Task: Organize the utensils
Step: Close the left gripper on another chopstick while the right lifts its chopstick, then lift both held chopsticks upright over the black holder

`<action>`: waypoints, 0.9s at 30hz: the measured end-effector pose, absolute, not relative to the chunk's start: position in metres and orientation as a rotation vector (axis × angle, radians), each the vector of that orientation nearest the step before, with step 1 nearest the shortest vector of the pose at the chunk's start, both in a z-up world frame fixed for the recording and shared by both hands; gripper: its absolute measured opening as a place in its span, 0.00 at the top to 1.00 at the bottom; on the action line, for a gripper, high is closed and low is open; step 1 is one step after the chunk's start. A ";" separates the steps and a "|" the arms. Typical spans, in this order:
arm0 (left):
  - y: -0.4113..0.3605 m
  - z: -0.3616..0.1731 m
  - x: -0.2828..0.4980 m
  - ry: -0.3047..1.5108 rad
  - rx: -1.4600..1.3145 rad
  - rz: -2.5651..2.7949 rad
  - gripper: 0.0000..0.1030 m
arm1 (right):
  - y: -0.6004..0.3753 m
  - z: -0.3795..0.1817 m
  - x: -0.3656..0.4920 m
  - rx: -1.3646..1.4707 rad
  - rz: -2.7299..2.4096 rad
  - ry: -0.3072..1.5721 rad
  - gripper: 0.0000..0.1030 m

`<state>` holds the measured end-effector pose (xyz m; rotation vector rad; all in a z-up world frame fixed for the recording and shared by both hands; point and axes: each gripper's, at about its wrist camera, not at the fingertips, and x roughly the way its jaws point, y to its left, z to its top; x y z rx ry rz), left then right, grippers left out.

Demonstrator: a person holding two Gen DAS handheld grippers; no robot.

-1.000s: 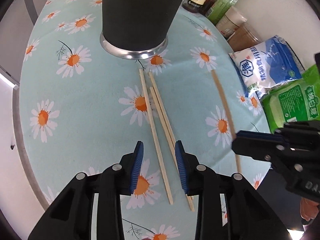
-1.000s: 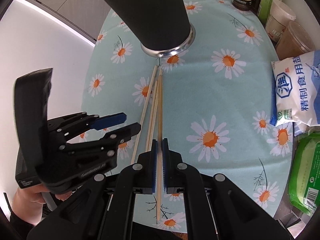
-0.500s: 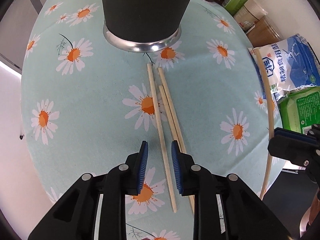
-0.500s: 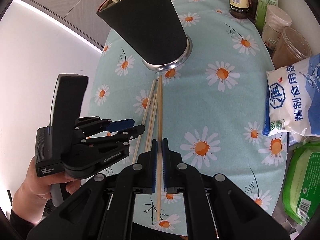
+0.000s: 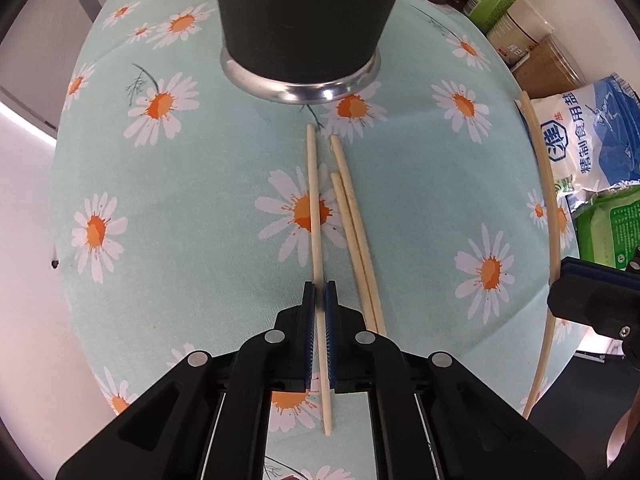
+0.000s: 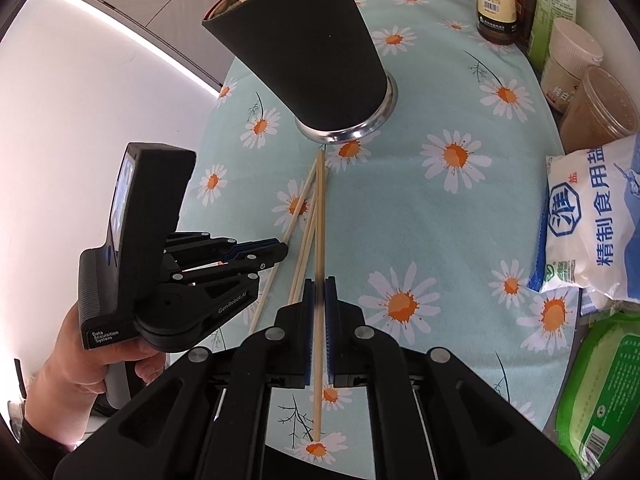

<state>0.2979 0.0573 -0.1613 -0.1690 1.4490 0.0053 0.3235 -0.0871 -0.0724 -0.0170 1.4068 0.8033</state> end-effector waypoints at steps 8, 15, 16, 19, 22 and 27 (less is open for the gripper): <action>0.073 -0.154 0.280 1.415 -0.234 0.016 0.96 | -0.080 -0.075 0.325 -0.028 0.823 1.412 0.94; 0.094 -0.139 0.261 1.369 -0.288 0.003 0.96 | -0.069 -0.074 0.328 -0.031 0.830 1.400 0.94; 0.096 -0.137 0.258 1.365 -0.285 -0.002 0.96 | -0.068 -0.074 0.328 -0.031 0.828 1.397 0.94; 0.099 -0.121 0.252 1.336 -0.283 -0.015 0.96 | -0.065 -0.072 0.329 -0.019 0.823 1.382 0.94; 0.106 -0.105 0.246 1.302 -0.287 -0.041 0.96 | -0.063 -0.070 0.328 -0.004 0.812 1.370 0.94; 0.111 -0.085 0.238 1.237 -0.288 -0.081 0.96 | -0.059 -0.064 0.324 0.004 0.803 1.344 0.94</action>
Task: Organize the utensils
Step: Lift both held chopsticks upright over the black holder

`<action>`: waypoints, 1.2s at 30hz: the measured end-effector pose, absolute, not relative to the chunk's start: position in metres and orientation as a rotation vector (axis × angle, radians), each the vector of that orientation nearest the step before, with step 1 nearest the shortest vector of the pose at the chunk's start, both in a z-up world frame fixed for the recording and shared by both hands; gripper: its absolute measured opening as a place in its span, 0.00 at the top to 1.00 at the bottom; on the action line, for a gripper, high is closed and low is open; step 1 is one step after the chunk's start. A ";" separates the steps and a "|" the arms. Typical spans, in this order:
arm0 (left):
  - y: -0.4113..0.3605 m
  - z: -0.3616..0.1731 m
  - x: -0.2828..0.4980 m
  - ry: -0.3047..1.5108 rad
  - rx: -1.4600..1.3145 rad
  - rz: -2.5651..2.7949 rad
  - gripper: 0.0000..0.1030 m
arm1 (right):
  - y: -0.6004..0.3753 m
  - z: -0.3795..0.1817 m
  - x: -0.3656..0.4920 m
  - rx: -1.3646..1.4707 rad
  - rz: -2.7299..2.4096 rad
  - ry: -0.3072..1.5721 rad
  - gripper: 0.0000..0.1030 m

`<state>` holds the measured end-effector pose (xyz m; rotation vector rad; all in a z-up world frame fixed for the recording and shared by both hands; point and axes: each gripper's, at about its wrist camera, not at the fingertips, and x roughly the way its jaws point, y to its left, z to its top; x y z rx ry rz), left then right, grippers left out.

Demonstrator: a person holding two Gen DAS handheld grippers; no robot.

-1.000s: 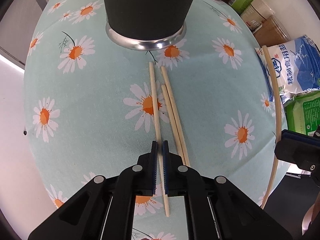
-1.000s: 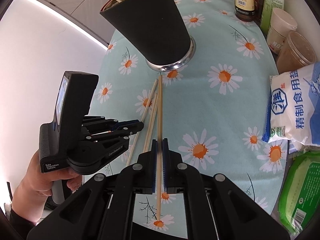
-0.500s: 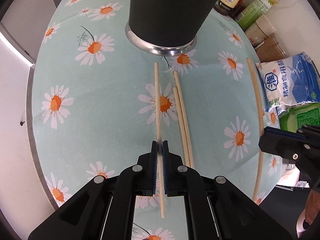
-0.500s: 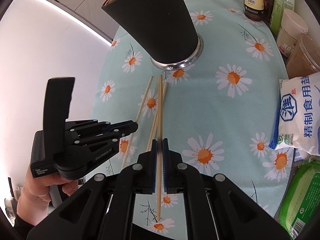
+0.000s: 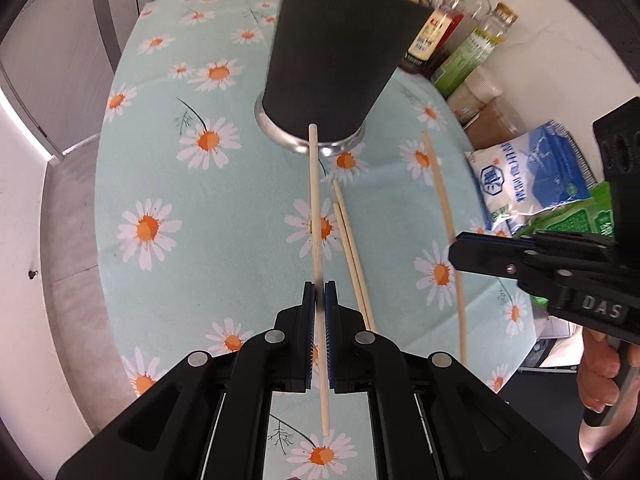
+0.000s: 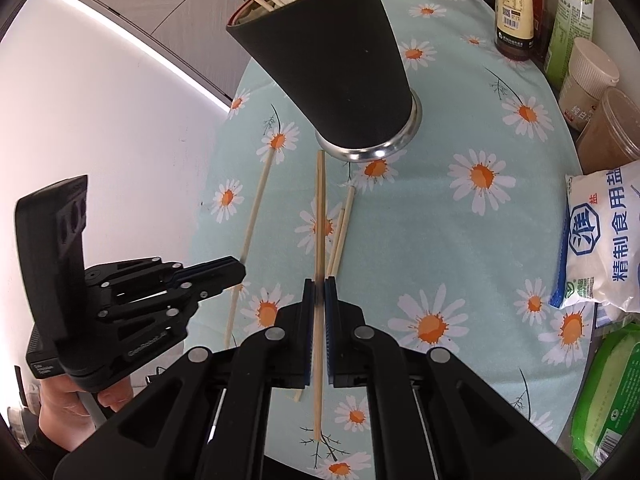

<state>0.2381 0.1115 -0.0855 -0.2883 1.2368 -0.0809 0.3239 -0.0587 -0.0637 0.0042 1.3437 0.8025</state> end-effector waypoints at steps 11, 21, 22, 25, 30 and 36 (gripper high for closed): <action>0.124 -0.041 0.223 1.072 -0.327 -0.122 0.96 | -0.052 -0.041 0.319 0.031 0.849 1.228 0.94; 0.128 -0.005 0.234 0.907 -0.321 -0.119 0.96 | -0.048 -0.008 0.334 0.026 0.910 1.085 0.94; 0.129 -0.002 0.236 0.889 -0.325 -0.118 0.96 | -0.048 -0.004 0.336 0.031 0.919 1.066 0.94; 0.132 0.009 0.244 0.837 -0.326 -0.110 0.96 | -0.049 0.010 0.344 0.053 0.927 0.999 0.94; 0.137 0.029 0.258 0.743 -0.318 -0.110 0.96 | -0.049 0.031 0.358 0.094 0.941 0.881 0.94; 0.139 0.057 0.274 0.623 -0.284 -0.125 0.96 | -0.046 0.055 0.375 0.134 0.944 0.739 0.94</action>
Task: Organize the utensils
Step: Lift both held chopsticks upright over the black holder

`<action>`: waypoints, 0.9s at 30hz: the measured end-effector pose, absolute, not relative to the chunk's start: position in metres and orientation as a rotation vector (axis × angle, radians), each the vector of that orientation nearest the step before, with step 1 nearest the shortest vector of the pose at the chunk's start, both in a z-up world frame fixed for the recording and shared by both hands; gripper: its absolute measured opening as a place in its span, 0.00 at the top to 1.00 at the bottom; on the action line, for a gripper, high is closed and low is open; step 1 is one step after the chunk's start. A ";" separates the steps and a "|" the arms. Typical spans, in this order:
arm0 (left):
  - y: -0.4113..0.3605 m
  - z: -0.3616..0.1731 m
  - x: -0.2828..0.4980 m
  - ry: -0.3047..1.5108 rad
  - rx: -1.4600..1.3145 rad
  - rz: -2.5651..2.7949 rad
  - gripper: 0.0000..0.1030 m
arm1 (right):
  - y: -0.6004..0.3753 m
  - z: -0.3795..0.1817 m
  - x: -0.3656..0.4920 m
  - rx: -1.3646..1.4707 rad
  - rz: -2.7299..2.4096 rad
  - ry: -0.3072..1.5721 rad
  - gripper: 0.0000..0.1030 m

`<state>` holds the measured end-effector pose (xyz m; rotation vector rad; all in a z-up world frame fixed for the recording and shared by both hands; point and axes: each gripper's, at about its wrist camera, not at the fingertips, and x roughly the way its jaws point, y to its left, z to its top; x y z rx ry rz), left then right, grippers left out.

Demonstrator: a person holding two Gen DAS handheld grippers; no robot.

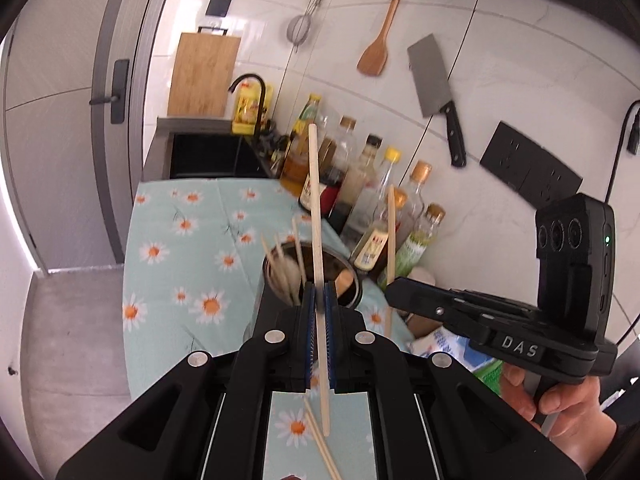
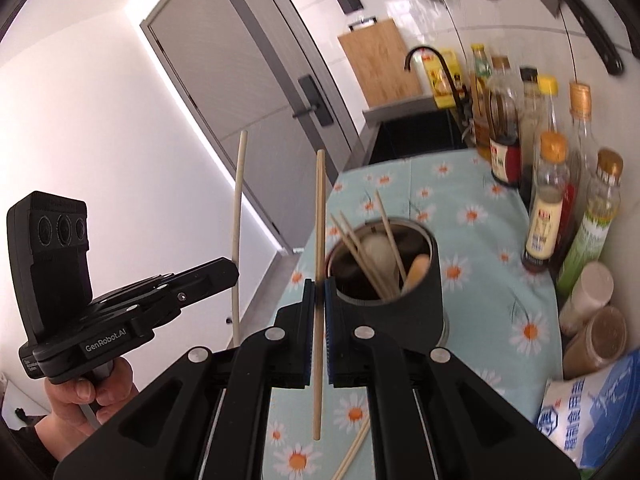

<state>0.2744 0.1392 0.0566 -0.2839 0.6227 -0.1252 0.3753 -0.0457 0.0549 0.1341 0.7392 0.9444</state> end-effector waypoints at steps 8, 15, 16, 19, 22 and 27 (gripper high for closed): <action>0.140 0.075 0.292 0.495 -0.254 -0.154 0.96 | -0.036 0.072 0.392 0.134 0.932 0.593 0.94; 0.151 0.081 0.310 0.386 -0.291 -0.180 0.96 | -0.039 0.084 0.408 0.187 0.910 0.481 0.94; 0.152 0.082 0.312 0.376 -0.293 -0.184 0.96 | -0.039 0.085 0.409 0.186 0.906 0.469 0.94; 0.154 0.080 0.322 0.348 -0.308 -0.208 0.96 | -0.036 0.089 0.411 0.170 0.890 0.429 0.94; 0.154 0.076 0.331 0.332 -0.307 -0.211 0.96 | -0.034 0.087 0.417 0.159 0.859 0.410 0.94; 0.155 0.060 0.343 0.343 -0.319 -0.218 0.96 | -0.031 0.077 0.428 0.158 0.828 0.435 0.94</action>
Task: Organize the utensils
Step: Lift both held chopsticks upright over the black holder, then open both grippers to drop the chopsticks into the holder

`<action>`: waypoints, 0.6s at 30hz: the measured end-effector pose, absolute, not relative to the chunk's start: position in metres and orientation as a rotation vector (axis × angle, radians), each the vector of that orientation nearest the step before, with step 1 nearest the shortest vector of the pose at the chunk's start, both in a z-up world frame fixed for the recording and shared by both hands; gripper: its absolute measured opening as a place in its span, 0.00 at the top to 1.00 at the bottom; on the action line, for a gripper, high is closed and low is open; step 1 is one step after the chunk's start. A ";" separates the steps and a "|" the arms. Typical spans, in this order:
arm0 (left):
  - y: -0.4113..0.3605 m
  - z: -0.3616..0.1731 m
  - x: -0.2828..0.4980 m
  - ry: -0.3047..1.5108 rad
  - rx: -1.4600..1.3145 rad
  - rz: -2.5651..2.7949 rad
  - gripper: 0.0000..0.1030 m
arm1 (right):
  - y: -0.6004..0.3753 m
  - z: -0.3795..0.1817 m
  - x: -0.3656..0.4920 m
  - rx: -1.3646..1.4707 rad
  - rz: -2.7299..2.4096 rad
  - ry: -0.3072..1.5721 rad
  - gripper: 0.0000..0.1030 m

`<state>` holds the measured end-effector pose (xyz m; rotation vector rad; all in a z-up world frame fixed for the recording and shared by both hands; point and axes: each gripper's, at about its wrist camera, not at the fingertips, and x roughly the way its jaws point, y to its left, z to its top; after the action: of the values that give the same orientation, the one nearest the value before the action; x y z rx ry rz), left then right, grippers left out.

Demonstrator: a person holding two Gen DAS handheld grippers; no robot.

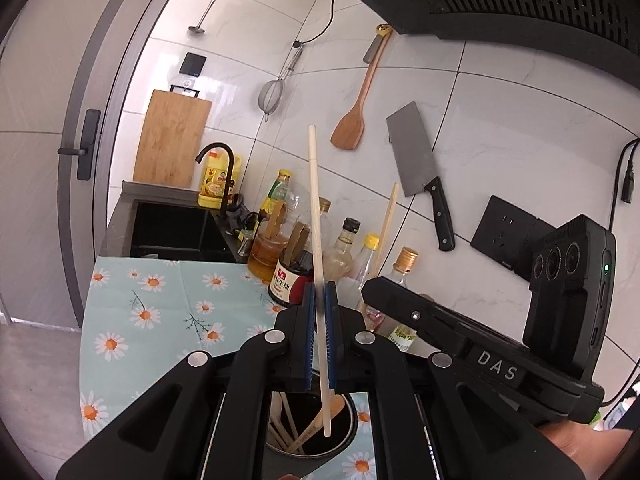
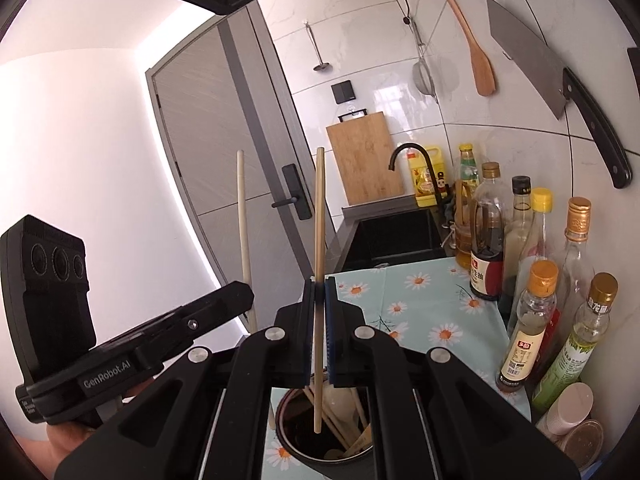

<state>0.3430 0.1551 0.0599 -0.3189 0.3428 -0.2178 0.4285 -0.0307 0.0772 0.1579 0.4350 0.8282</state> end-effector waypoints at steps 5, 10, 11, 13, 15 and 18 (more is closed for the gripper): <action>0.156 0.043 0.350 0.363 -0.321 -0.209 0.96 | -0.027 0.066 0.436 0.151 0.809 0.460 0.94; 0.155 0.030 0.353 0.378 -0.330 -0.207 0.96 | -0.022 0.055 0.437 0.142 0.801 0.491 0.94; 0.154 0.028 0.353 0.381 -0.328 -0.207 0.96 | -0.021 0.053 0.437 0.136 0.799 0.499 0.94; 0.153 0.025 0.353 0.388 -0.327 -0.211 0.96 | -0.019 0.051 0.436 0.123 0.799 0.513 0.94; 0.153 0.022 0.353 0.397 -0.327 -0.212 0.96 | -0.017 0.047 0.435 0.111 0.801 0.519 0.94; 0.152 0.019 0.352 0.416 -0.339 -0.213 0.95 | -0.016 0.045 0.433 0.098 0.805 0.524 0.94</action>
<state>0.3517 0.1524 0.0190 -0.3389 0.4159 -0.2127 0.4325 -0.0164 0.0453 0.0977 0.5243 0.8053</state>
